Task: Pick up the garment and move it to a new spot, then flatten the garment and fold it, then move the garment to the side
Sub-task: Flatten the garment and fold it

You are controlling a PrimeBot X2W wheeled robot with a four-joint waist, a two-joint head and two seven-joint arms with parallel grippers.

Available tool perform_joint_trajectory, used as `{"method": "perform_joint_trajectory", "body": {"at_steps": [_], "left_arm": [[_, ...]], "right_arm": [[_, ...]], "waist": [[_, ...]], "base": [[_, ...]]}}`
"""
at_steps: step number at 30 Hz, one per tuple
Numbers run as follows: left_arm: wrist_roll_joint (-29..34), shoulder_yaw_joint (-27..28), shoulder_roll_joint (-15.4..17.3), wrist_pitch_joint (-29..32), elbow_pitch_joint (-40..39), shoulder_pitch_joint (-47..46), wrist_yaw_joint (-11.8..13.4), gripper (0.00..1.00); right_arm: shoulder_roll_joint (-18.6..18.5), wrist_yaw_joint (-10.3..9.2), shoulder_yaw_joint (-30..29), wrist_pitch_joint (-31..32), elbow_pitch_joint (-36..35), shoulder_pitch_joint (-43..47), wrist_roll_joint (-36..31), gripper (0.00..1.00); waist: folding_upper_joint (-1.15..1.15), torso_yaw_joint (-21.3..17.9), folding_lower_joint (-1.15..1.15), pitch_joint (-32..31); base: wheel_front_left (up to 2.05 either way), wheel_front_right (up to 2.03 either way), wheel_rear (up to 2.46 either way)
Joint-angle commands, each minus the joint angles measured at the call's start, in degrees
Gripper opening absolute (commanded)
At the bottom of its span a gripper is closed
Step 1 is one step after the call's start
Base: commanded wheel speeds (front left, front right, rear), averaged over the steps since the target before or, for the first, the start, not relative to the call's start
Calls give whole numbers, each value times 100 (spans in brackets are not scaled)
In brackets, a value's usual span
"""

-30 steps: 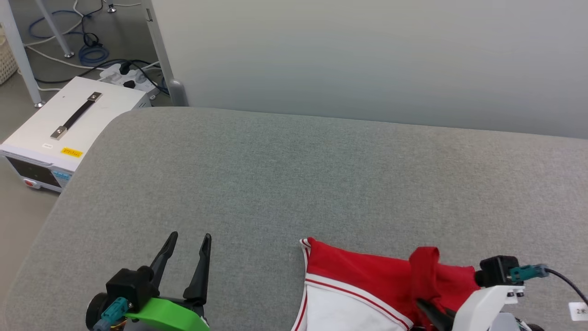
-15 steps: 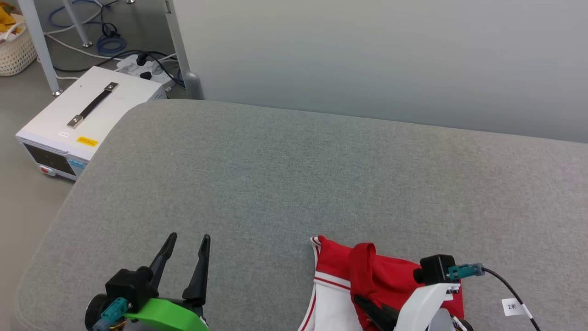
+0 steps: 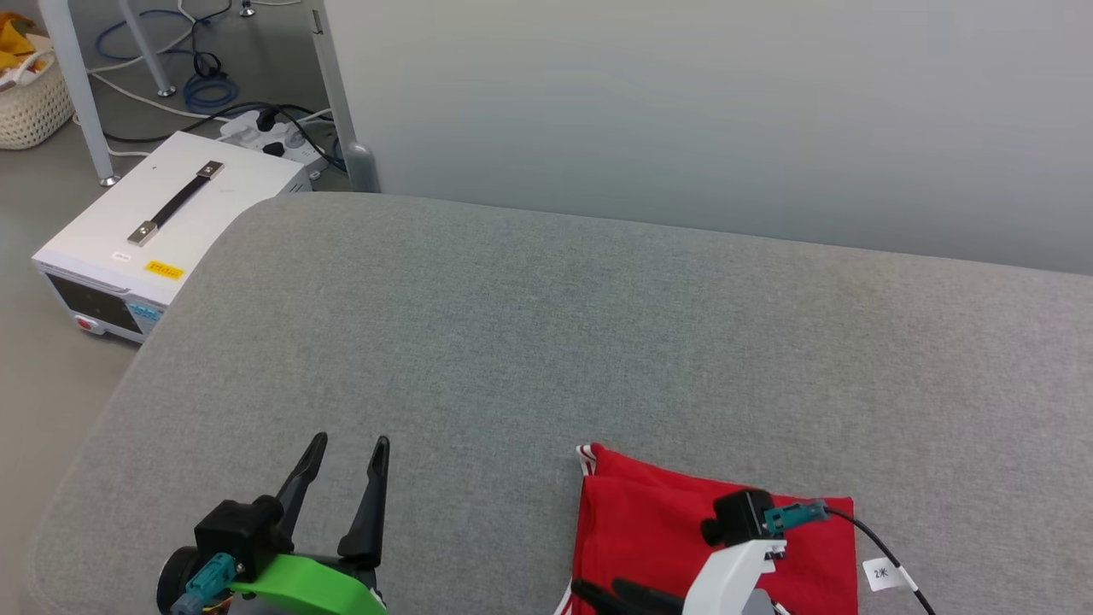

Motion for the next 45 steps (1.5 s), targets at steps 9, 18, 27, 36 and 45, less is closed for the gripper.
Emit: {"method": "perform_joint_trajectory", "body": {"at_steps": [9, 18, 27, 36, 45], "left_arm": [[5, 16, -75, -33, -93, 75, -16, 100], [24, 9, -133, -33, -252, 9, -16, 100], [51, -6, -190, -33, -378, -3, -16, 100], [160, -3, -318, -33, -626, 97, -16, 100], [206, 5, -383, -33, -749, 183, -16, 100]], "right_arm": [[-30, -3, -577, -58, -635, -473, -1041, 100], [-1024, -3, -1011, -846, -1270, -1041, -2774, 100], [-1841, -3, -1735, -2165, -1402, -865, -3580, 100], [-1505, -3, -2653, -2782, -1748, 169, -3667, 100], [-865, -3, -2939, -3155, -2151, 920, -3877, 100]], "waist": [[0, -222, 0, -60], [0, -433, 0, 56], [0, -584, 0, 92], [0, -638, 0, 105], [0, -646, 0, 143]], "base": [[0, 0, 0], [0, 0, 0], [0, 0, 0], [0, 0, 0], [0, 0, 0]]}}
